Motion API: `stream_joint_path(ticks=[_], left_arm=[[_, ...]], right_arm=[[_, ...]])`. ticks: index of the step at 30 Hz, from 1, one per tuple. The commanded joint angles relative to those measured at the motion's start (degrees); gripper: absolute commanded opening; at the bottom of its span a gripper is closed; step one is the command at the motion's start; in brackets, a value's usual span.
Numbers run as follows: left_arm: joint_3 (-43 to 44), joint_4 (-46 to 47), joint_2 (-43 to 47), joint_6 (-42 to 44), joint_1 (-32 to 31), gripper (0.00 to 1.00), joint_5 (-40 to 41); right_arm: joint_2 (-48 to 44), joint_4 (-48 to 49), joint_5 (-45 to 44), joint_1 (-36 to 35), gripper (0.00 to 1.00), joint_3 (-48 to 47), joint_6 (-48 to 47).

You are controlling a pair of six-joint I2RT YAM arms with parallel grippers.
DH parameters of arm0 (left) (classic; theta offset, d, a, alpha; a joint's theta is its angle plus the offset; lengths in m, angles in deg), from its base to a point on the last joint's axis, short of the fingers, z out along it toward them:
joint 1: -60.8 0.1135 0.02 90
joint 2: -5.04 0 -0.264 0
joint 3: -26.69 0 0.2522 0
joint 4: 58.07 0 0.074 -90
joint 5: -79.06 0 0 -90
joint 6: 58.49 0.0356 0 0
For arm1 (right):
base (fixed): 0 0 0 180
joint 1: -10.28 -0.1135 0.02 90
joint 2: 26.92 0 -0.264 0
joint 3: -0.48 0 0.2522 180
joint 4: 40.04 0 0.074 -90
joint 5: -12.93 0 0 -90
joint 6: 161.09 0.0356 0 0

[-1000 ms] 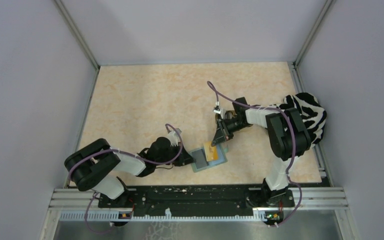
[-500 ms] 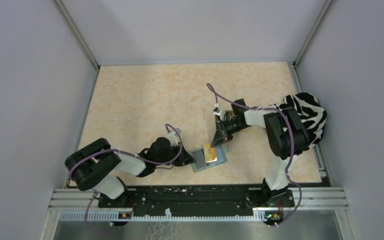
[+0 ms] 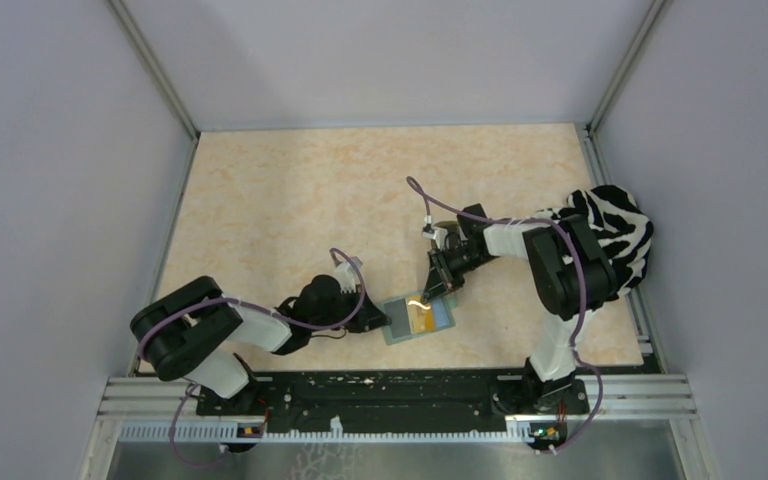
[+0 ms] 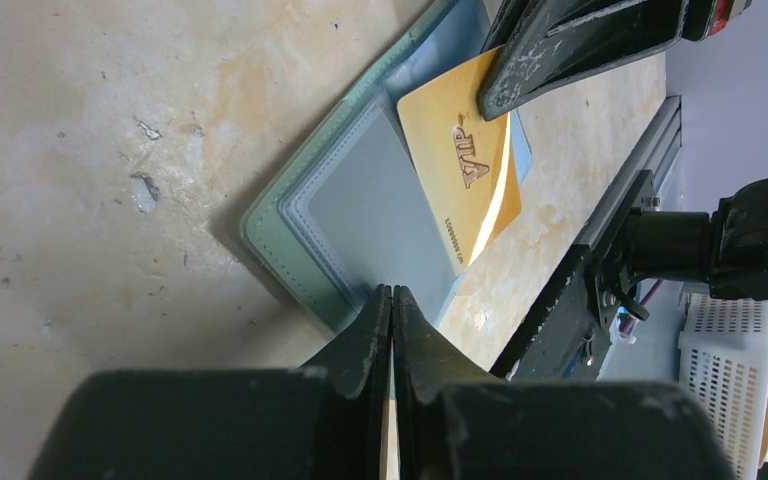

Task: Put the credit cards into the card holder
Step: Insert the credit card into the card holder.

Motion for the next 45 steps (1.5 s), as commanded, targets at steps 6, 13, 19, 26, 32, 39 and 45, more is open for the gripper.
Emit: stream_joint_path(ticks=[6,13,19,26,32,39,45], left_arm=[[-0.8,-0.3,-1.3,0.6,-0.2,0.06,0.5],[-0.7,-0.2,-1.5,0.7,-0.2,0.06,0.2],[-1.1,-0.4,-1.0,0.5,-0.2,0.06,0.5],[-0.9,-1.6,-0.3,1.0,-0.2,0.06,0.9],[-0.3,-1.7,-0.7,1.2,-0.2,0.06,0.8],[-0.2,-1.9,-0.3,1.4,-0.2,0.06,0.6],[-0.1,-1.9,-0.3,1.6,-0.2,0.06,0.2]], right_arm=[[-0.9,1.3,-3.3,-2.1,0.0,-0.6,1.1],[-0.6,1.6,-3.4,-2.4,0.0,-0.9,3.0],[-0.8,1.4,-6.8,-2.6,0.0,-1.1,5.4],[-2.3,1.0,-11.1,-2.6,0.0,-1.1,8.3],[-2.5,0.4,-12.5,-2.6,0.0,-1.3,8.0],[-1.5,-0.6,-12.7,-3.9,0.0,-2.0,7.9],[-0.4,-1.4,-13.4,-5.2,0.0,-2.9,8.1]])
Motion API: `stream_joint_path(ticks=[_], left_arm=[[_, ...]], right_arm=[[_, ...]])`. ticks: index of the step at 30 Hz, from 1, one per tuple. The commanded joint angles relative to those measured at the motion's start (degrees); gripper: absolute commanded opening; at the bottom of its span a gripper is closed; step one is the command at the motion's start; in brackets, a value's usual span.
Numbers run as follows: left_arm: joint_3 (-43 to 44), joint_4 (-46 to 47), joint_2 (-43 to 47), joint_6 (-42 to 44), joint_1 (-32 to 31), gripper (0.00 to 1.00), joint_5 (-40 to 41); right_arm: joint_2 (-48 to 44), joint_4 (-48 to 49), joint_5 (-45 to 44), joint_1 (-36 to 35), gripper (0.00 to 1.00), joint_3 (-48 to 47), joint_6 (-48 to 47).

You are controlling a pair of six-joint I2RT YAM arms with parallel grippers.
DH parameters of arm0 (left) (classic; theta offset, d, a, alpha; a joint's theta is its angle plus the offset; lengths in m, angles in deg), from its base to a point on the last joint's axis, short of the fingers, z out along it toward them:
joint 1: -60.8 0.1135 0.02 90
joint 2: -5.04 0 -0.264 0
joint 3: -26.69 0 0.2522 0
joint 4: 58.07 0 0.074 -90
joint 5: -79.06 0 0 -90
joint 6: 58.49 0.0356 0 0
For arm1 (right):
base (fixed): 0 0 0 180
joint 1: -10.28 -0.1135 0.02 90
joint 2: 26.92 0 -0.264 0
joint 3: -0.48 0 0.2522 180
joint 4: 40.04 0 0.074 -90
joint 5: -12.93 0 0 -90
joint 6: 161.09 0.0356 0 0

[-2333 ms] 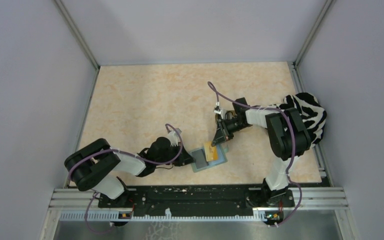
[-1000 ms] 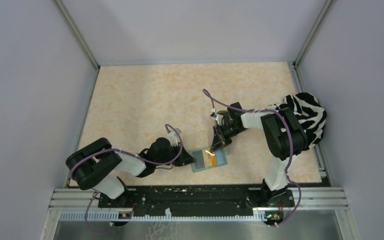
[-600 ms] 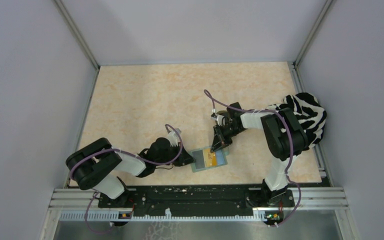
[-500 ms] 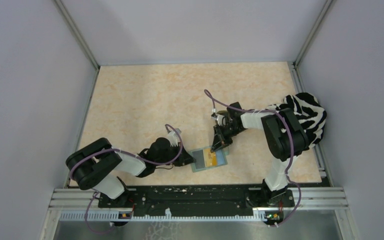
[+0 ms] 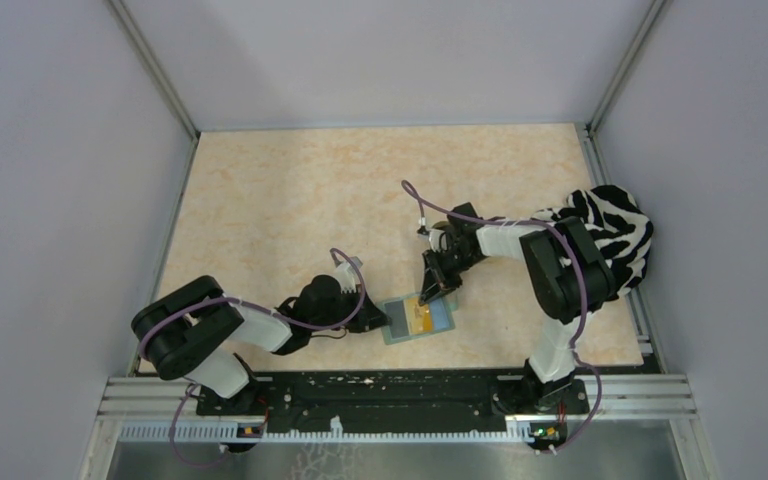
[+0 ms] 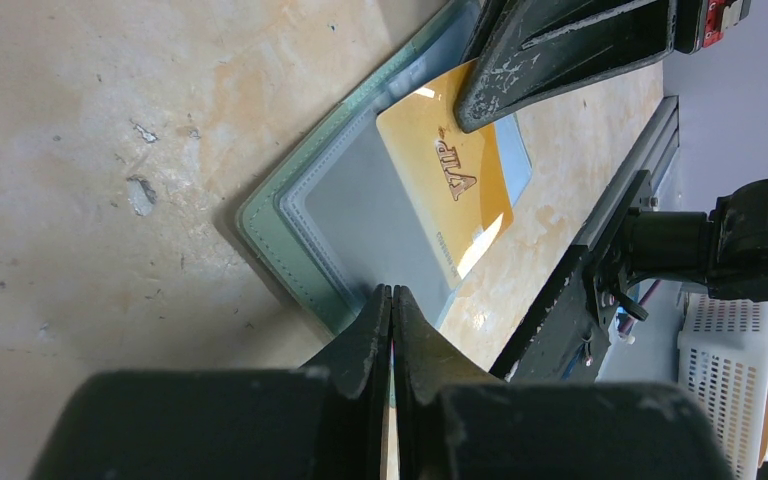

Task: Put the credit cards into the card holder
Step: Insert the credit card into the card holder.

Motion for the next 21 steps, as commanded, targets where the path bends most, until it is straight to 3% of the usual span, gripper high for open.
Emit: stream_joint_path(ticks=[1,13,21], left_arm=[[0.0,-2.7,0.0,1.6,-0.2,0.06,0.2],[0.2,-1.0,-1.3,1.4,-0.2,0.06,-1.0],[1.3,-1.3,-0.9,1.2,-0.2,0.12,-1.8]], right_arm=[[0.6,-0.2,-4.4,-1.5,0.0,-1.7,-0.7],[4.3,-0.4,0.1,-2.3,0.0,-3.9,0.3],[6.9,0.0,6.0,-2.4,0.01,-5.2,1.0]])
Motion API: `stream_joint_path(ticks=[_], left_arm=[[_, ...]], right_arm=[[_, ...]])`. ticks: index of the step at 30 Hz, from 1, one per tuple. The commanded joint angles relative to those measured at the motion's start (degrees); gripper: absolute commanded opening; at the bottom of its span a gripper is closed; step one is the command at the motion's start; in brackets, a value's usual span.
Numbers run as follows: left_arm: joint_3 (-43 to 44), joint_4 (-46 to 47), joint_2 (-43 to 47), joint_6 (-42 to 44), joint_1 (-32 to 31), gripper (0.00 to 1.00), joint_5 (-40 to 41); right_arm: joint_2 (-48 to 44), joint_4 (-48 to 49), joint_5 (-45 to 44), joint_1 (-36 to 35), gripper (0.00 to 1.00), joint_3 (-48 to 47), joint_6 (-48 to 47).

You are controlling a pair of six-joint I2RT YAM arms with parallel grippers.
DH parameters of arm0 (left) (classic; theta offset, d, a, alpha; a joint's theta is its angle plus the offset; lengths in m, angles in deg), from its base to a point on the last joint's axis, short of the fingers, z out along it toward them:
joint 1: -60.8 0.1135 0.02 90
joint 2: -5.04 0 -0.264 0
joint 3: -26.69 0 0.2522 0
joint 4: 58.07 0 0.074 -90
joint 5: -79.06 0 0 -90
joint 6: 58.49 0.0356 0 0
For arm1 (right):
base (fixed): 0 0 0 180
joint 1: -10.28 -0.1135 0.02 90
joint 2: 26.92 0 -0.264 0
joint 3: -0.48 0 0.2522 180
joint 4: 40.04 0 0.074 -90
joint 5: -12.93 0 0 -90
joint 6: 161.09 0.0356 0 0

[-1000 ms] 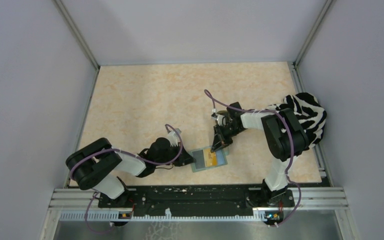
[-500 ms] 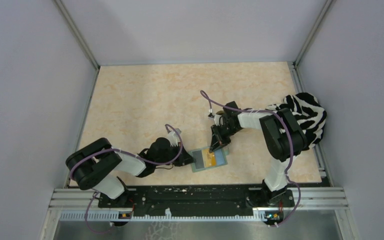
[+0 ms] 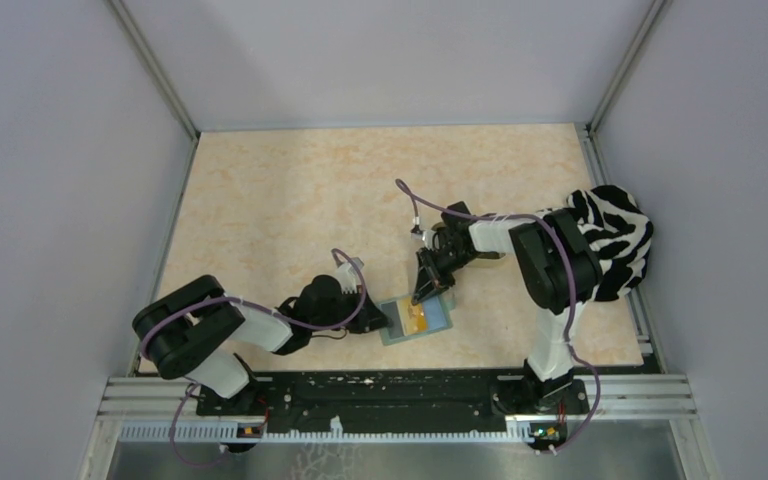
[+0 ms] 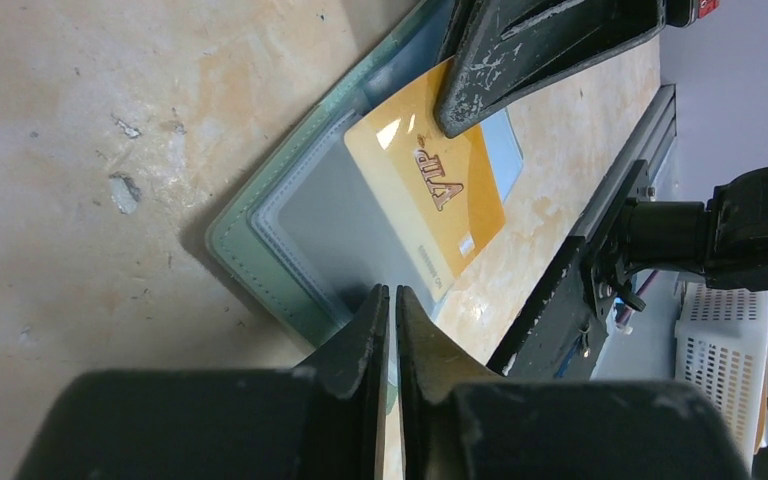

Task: Put the credit cards into the card holder
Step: Insert the credit card into the card holder.

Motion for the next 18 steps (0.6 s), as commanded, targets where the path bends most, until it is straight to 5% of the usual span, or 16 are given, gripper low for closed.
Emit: stream_joint_path(ticks=[1,10,18], left_arm=[[1.5,-1.9,-0.1,1.1,-0.2,0.13,-0.5],[5.4,-13.5,11.6,3.4,-0.2,0.23,2.7],[5.6,-20.2,14.7,2.2,-1.0,0.17,7.2]], right_arm=[[2.4,0.9,0.9,-1.3,0.02,-1.7,0.2],[1.2,-0.2,-0.9,-1.3,0.07,-2.5,-1.7],[-0.5,1.1,-2.0,-2.6,0.09,-2.0,-1.0]])
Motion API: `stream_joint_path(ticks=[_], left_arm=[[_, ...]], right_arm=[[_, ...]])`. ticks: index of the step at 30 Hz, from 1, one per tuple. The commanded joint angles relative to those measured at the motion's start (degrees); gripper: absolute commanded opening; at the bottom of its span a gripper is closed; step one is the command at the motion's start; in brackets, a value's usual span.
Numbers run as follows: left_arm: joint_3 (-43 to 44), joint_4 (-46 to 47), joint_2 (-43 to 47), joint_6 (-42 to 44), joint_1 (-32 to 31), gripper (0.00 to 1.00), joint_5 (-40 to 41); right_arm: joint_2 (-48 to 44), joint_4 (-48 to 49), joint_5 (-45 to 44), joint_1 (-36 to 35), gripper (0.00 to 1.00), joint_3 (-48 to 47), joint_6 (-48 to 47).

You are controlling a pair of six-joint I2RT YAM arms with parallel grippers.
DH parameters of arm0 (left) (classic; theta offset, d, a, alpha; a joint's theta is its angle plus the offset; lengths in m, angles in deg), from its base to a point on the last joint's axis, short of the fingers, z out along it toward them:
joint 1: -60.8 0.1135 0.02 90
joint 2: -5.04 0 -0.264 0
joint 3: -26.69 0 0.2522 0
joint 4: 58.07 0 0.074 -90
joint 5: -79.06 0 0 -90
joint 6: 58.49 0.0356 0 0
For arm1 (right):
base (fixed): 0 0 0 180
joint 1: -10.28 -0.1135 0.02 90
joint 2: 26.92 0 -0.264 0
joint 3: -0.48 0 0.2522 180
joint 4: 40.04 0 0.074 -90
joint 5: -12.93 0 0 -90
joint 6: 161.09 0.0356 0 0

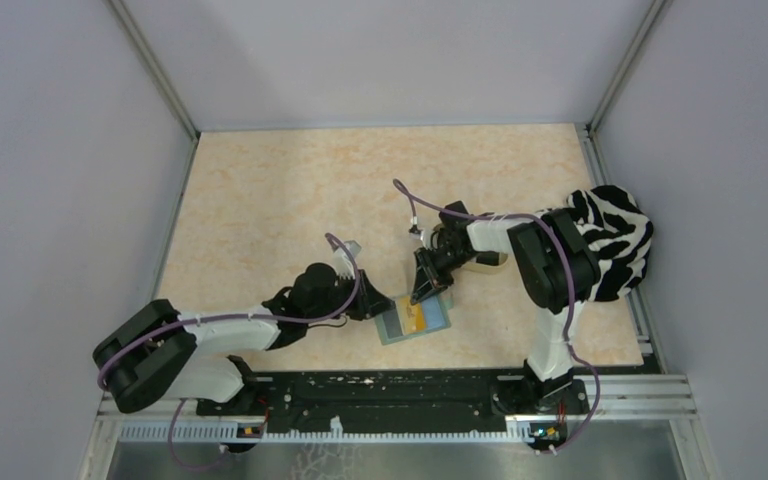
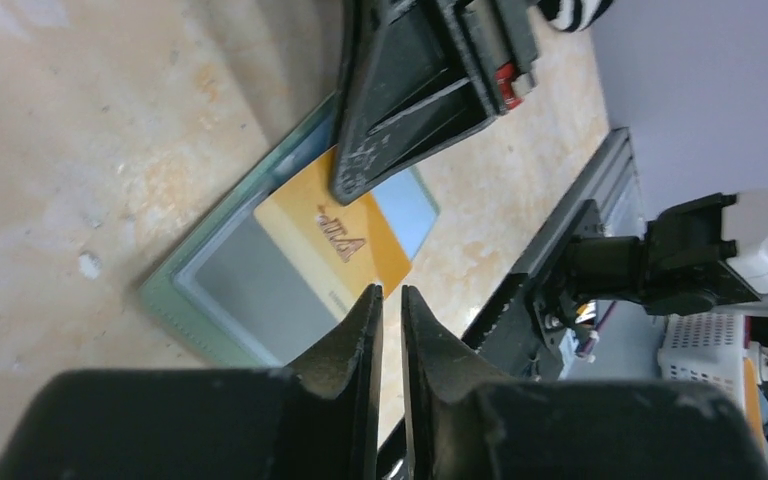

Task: Put the credit cards into the card holder
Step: Insert the credit card into the card holder.

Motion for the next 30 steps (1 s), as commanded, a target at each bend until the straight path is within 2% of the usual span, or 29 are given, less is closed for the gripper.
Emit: stream_joint_path(ticks=[1,5,9,22,30], left_arm=[[-0.2,-9.4,1.5,0.1,-0.7,0.16,6.2],[-2.6,-17.7,5.0,-0.6,-0.8,0.11,12.8],[-4.3,-20.1,7.5,-1.0,-0.8,0.06,13.0],[-1.5,-14.4,-2.7,-0.8,-0.8,0.04,4.1],[0.6,-12.2,-6.7,-0.7,-0.8,0.04,3.2]], right_arm=[[-1.5,1.8,-2.3,-2.3,0.09,-0.8,-0.1],[-1.9,2.0,-2.8,-2.5,0.08,-0.9,0.1],[-1.7,2.2,-3.0,-2.6,0.08,-0.8,0.5],[-2.4,5.2,-1.7,-3.6,0.08,0.1,3.1],[-2.5,7.2,-1.2,-5.2,0.09,0.8,4.8]])
